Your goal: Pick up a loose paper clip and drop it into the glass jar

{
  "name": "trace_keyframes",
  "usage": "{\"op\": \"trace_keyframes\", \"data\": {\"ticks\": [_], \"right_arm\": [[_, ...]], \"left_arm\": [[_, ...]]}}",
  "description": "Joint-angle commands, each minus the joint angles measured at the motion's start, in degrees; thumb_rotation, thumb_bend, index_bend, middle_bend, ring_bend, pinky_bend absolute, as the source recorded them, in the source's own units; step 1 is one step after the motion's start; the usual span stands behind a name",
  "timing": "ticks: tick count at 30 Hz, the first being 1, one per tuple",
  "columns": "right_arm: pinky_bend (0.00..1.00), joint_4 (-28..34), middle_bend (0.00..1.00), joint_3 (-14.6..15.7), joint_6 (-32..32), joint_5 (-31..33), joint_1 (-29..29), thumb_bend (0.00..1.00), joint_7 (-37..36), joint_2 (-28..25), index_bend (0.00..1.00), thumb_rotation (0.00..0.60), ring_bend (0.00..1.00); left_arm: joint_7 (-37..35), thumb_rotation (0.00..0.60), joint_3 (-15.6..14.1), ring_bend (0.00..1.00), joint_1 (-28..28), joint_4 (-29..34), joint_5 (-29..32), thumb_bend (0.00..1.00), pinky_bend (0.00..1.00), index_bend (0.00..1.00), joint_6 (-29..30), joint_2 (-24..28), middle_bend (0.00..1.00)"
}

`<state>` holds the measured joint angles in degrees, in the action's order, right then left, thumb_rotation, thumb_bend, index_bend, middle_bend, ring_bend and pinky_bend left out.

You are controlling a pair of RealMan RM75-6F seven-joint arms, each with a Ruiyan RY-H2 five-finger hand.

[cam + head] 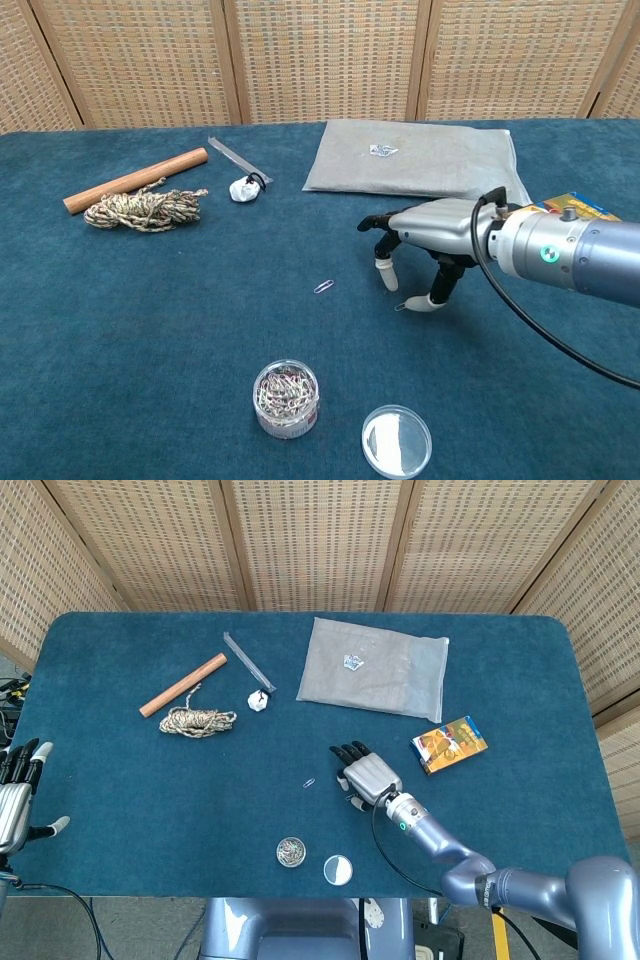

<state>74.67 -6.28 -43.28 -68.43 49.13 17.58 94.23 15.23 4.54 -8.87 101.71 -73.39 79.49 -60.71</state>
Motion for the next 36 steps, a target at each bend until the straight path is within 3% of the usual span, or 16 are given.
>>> {"op": "trace_keyframes", "data": {"ticks": [1,24,36], "right_arm": [[0.0,-0.3,0.0,0.06,0.19,0.24,0.18,0.31,0.44,0.34,0.5,0.6,0.0],[0.0,-2.66,0.0,0.6,1.52,2.31,1.07,0.32,2.95,2.53,0.5,0.6,0.0],[0.0,-3.85,0.0,1.1,1.28,2.22,0.93,0.46,3.58,3.05,0.62,0.6,0.0]], "left_arm": [[-0.08,0.6,0.03,0.0,-0.03,-0.02,0.04,0.0,0.0,0.0,-0.05,0.04,0.0],[-0.32,0.6,0.06,0.0,-0.13,-0.19,0.31,0.0,0.0,0.0,-0.27,0.1,0.0],[-0.14,0.6,0.04,0.0,-0.23,-0.16,0.44,0.0,0.0,0.0,-0.39,0.03,0.0]]}}
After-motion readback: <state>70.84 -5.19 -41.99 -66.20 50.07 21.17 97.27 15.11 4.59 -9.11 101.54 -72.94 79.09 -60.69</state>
